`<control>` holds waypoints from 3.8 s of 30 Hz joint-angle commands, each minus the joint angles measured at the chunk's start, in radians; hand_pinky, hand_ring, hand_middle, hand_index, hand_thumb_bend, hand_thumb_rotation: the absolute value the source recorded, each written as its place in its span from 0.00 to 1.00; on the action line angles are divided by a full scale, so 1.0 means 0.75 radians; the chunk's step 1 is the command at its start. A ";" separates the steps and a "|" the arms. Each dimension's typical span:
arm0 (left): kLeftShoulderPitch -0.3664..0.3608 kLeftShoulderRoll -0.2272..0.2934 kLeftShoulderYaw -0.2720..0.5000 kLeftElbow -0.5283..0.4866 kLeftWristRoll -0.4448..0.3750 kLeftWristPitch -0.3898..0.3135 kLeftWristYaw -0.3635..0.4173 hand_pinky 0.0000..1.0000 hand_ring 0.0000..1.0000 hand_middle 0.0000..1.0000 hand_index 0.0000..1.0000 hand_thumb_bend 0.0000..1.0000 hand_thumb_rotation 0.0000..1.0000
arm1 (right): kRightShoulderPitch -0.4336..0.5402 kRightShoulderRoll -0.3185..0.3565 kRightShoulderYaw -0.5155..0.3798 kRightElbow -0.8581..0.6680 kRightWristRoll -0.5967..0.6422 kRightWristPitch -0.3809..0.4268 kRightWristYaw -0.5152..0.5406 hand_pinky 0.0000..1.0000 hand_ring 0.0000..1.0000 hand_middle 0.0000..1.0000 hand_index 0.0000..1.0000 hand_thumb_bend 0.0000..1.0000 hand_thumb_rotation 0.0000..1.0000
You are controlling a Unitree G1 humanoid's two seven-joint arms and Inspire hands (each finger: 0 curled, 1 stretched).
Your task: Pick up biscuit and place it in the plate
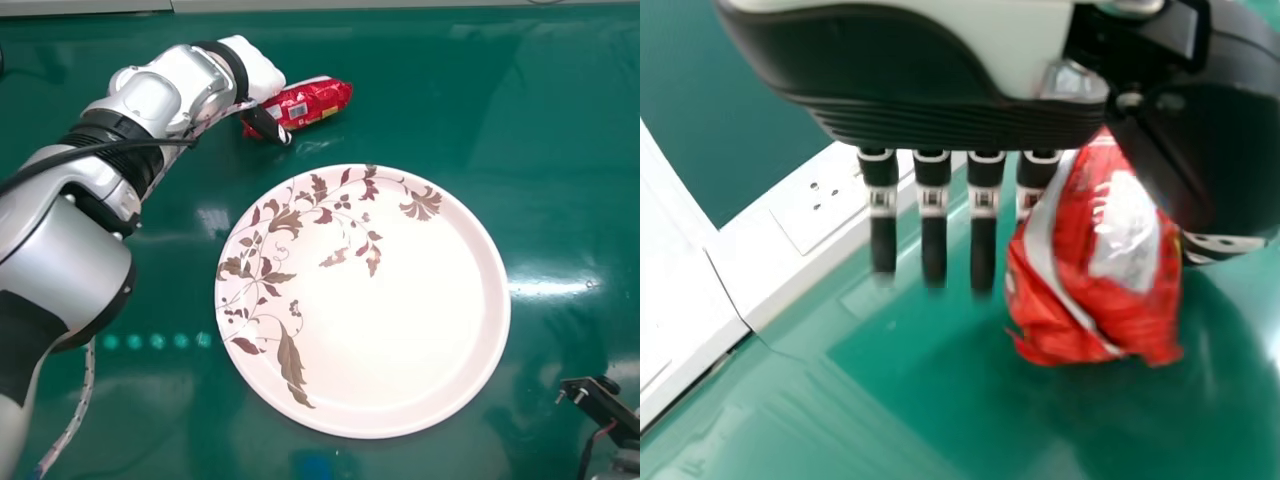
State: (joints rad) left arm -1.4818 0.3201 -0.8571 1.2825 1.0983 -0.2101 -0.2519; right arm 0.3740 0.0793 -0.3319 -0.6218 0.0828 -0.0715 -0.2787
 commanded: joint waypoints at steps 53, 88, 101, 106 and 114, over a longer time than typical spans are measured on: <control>0.274 0.588 0.501 -0.999 -0.381 -0.441 0.093 0.03 0.09 0.42 0.48 0.51 0.00 | -0.007 0.023 0.049 0.003 0.055 -0.008 -0.040 0.68 0.75 0.76 0.72 0.57 0.16; 0.818 0.586 0.602 -1.320 -0.691 -1.020 -0.237 0.14 0.16 0.21 0.47 0.50 0.04 | 0.015 0.043 0.044 0.008 0.063 -0.035 -0.026 0.68 0.75 0.76 0.69 0.59 0.16; 0.823 0.505 0.581 -1.276 -0.751 -1.025 -0.364 0.12 0.14 0.20 0.48 0.49 0.04 | 0.030 0.053 0.050 -0.010 0.060 -0.032 -0.029 0.68 0.75 0.76 0.69 0.60 0.16; 0.817 0.489 0.626 -1.234 -0.698 -1.104 -0.262 0.14 0.17 0.22 0.47 0.49 0.04 | 0.031 0.058 0.055 -0.009 0.044 -0.037 -0.038 0.68 0.75 0.76 0.70 0.59 0.16; 0.801 0.554 0.632 -1.325 -0.657 -1.024 -0.336 0.87 0.97 0.99 0.99 0.96 0.88 | 0.020 0.053 0.060 -0.002 0.050 -0.030 -0.040 0.68 0.76 0.77 0.71 0.59 0.16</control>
State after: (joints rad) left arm -0.8758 0.7234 -0.3954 0.3115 0.5977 -0.9814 -0.4943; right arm 0.3853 0.0804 -0.2857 -0.6171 0.1147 -0.0901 -0.3031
